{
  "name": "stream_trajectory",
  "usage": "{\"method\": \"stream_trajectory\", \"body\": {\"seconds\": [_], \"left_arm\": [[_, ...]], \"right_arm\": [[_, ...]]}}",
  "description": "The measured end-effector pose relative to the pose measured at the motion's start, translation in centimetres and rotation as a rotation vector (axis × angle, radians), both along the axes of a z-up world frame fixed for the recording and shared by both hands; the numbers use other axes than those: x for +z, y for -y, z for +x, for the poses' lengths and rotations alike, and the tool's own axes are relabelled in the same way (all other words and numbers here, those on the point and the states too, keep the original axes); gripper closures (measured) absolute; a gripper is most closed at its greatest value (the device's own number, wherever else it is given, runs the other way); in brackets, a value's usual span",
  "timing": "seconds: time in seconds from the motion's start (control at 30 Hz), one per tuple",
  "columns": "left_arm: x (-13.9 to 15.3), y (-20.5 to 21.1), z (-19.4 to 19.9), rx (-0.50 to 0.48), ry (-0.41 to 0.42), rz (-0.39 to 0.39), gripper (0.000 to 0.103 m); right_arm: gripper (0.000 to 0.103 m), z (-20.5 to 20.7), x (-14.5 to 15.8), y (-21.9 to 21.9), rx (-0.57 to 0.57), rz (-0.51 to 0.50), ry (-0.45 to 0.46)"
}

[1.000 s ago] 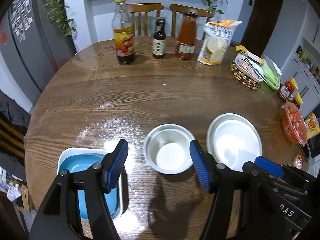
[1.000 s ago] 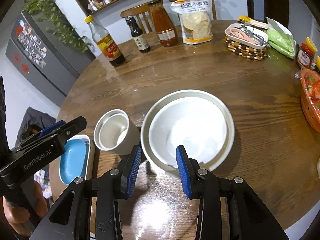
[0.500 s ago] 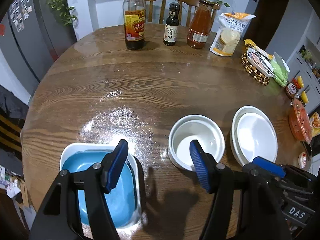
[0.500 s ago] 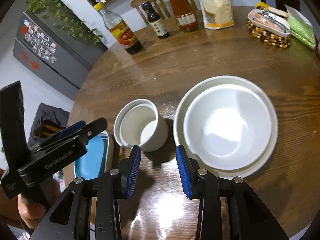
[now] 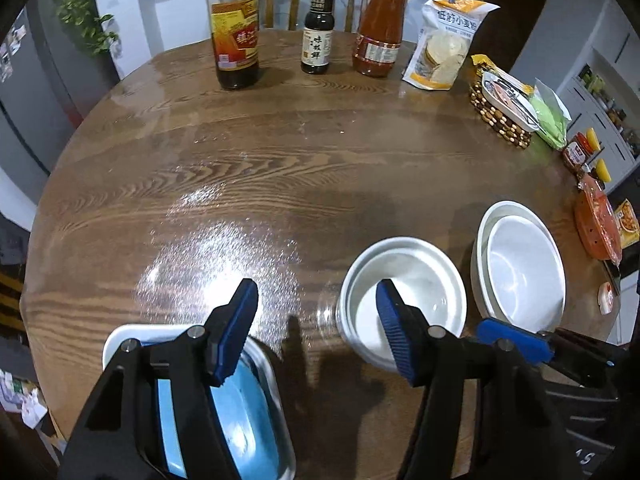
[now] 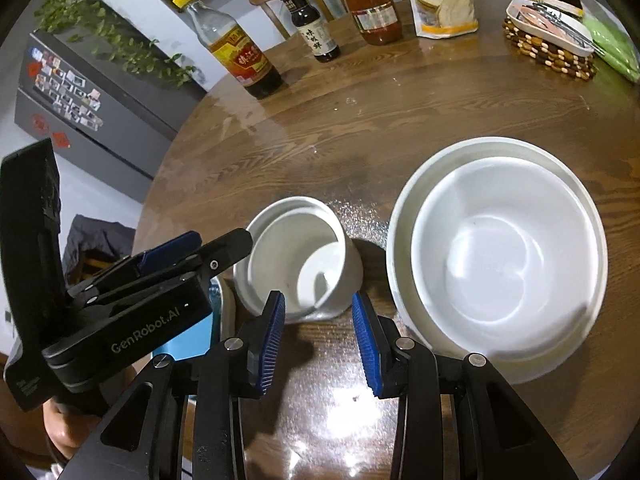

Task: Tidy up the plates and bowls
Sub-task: 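Close both grippers on the rim of the small white bowl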

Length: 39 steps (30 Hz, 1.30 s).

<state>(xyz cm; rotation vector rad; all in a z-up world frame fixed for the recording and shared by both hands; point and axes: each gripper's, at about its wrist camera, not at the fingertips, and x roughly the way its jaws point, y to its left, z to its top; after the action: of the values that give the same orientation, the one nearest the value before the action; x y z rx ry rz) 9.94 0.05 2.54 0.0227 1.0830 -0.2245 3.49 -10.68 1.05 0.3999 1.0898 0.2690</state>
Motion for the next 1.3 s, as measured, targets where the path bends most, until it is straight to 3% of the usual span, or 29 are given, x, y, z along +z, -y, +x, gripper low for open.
{"method": "stream_trajectory", "body": {"seconds": [0.47,0.6,0.83,0.97,1.3], "left_arm": [[-2.4,0.5,2.3,-0.069,-0.105,-0.013,0.051],[-3.0,0.8,2.5,-0.083,-0.135,-0.004,0.064],[-3.2,1.3,2.4,-0.094,-0.159,-0.020,0.077],[-3.2,1.7,2.2,-0.114,-0.169,-0.033,0.093],[-3.4,1.8,2.1,-0.105,-0.180,-0.020,0.093]], "right_arm": [[0.066,1.6,-1.3,-0.8,-0.024,-0.052,-0.041],[0.068,2.0,-1.7,-1.1,-0.013,-0.062,-0.057],[0.071,1.9,-1.8,-1.1,-0.008,-0.053,-0.055],[0.073,1.9,-1.8,-1.3,0.004,-0.056,-0.048],[0.079,1.7,-1.8,-1.5,0.023,-0.052,-0.036]]}}
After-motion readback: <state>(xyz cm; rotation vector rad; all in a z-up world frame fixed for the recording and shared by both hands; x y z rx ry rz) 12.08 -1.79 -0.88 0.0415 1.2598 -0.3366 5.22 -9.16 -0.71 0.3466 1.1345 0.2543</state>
